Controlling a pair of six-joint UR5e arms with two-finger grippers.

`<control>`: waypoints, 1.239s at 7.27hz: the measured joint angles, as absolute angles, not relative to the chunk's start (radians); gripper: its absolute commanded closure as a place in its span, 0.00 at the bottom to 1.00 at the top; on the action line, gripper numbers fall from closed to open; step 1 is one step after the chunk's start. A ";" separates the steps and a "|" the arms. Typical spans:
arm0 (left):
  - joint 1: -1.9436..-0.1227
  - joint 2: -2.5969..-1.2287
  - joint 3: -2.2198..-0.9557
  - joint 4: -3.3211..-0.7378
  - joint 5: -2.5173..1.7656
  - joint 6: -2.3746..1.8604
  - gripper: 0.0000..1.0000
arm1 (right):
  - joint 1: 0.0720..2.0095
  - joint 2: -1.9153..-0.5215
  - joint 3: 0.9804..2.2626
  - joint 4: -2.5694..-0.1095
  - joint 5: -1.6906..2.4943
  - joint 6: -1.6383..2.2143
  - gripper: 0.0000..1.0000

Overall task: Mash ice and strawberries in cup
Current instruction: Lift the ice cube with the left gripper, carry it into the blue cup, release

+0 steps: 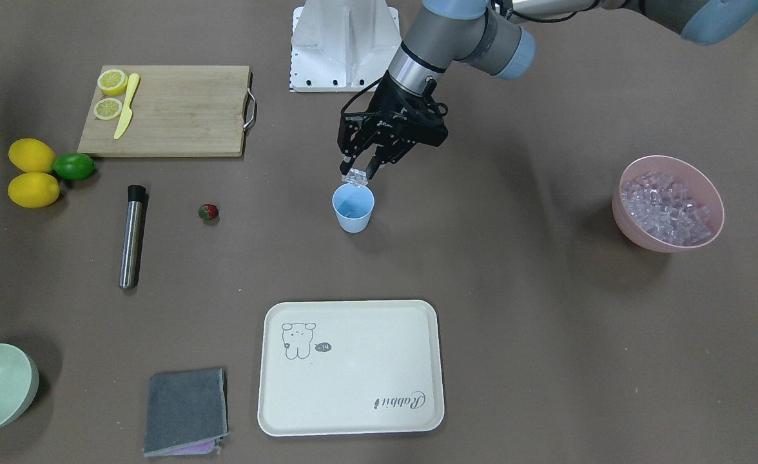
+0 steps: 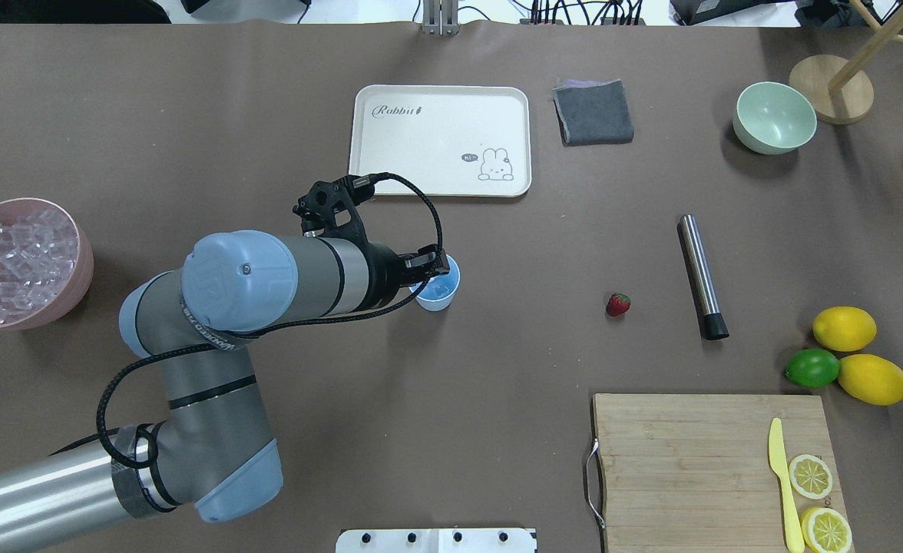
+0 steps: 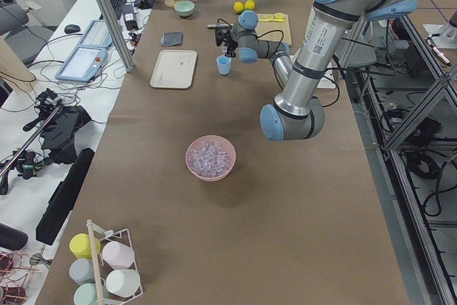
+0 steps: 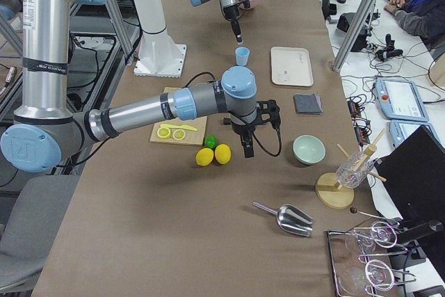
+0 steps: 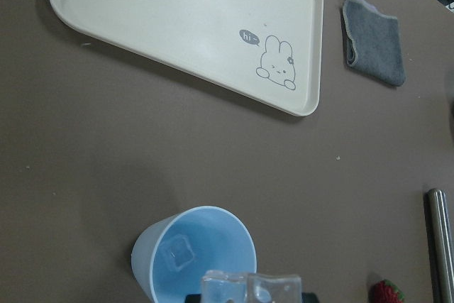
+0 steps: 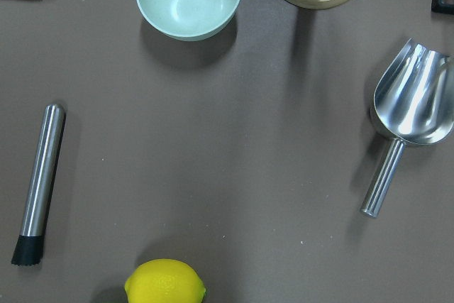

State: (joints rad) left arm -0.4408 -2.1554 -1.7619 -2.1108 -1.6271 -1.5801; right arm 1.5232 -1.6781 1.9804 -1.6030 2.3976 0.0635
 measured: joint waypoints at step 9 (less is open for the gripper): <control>-0.443 -2.154 -1.746 -2.110 -1.619 -1.575 0.02 | 1.523 -1.678 1.980 -1.603 2.398 0.063 0.00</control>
State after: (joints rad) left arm -0.4429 -2.1543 -1.7465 -2.1104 -1.6194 -1.5749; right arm 1.5233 -1.6781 1.9804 -1.6030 2.3976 0.0633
